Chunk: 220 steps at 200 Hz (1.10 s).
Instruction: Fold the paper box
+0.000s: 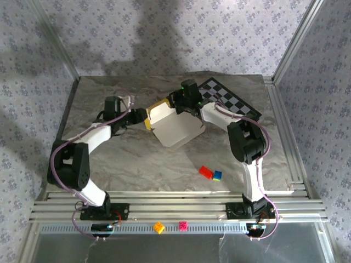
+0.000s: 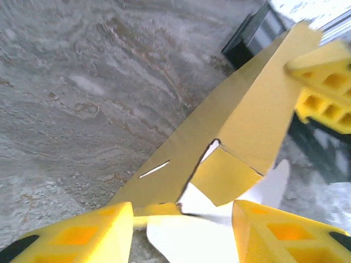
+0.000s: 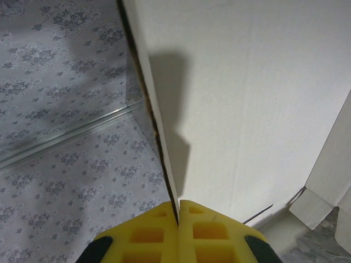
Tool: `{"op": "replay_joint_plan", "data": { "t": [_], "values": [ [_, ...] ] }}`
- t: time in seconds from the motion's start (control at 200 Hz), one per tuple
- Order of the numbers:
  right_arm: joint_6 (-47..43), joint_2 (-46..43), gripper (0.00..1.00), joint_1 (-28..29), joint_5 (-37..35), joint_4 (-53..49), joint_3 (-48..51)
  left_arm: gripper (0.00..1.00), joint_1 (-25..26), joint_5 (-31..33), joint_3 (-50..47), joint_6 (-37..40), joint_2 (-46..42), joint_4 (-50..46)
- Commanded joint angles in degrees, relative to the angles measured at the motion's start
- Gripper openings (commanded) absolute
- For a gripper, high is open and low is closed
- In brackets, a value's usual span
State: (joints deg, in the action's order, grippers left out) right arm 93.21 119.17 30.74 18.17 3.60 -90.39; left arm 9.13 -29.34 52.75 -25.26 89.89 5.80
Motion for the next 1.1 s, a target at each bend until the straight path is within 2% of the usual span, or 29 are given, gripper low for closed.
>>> {"op": "replay_joint_plan", "data": {
  "t": [0.0,0.05,0.155,0.33,0.43,0.695,1.094],
  "values": [
    [0.87,1.34,0.00,-0.21,-1.64,-7.67,-1.05,0.51,-5.01,-10.58,-0.80,-0.97,-3.38,3.65],
    [0.83,1.24,0.00,-0.10,-2.07,-8.05,-1.69,0.51,-6.27,-12.98,-1.07,-0.88,-3.42,3.80],
    [0.23,1.08,0.00,-0.07,-2.17,-9.68,-3.11,0.49,-7.03,-13.27,0.46,1.76,-1.47,-0.74],
    [0.50,1.30,0.00,-0.16,-1.78,-9.86,-2.91,0.36,-6.79,-16.03,5.52,-0.71,8.12,-4.23],
    [0.66,1.48,0.00,-0.16,-1.94,-9.50,-2.86,0.31,-5.73,-14.53,8.47,0.12,11.56,-9.53],
    [1.48,1.72,0.00,0.00,-1.94,-7.83,-2.38,0.32,-0.92,-10.96,7.72,1.55,11.19,-9.60],
    [2.95,1.76,0.00,0.17,-1.69,-4.81,-0.69,0.33,2.98,-7.16,4.70,-5.57,9.27,-3.33]
  ]
}}
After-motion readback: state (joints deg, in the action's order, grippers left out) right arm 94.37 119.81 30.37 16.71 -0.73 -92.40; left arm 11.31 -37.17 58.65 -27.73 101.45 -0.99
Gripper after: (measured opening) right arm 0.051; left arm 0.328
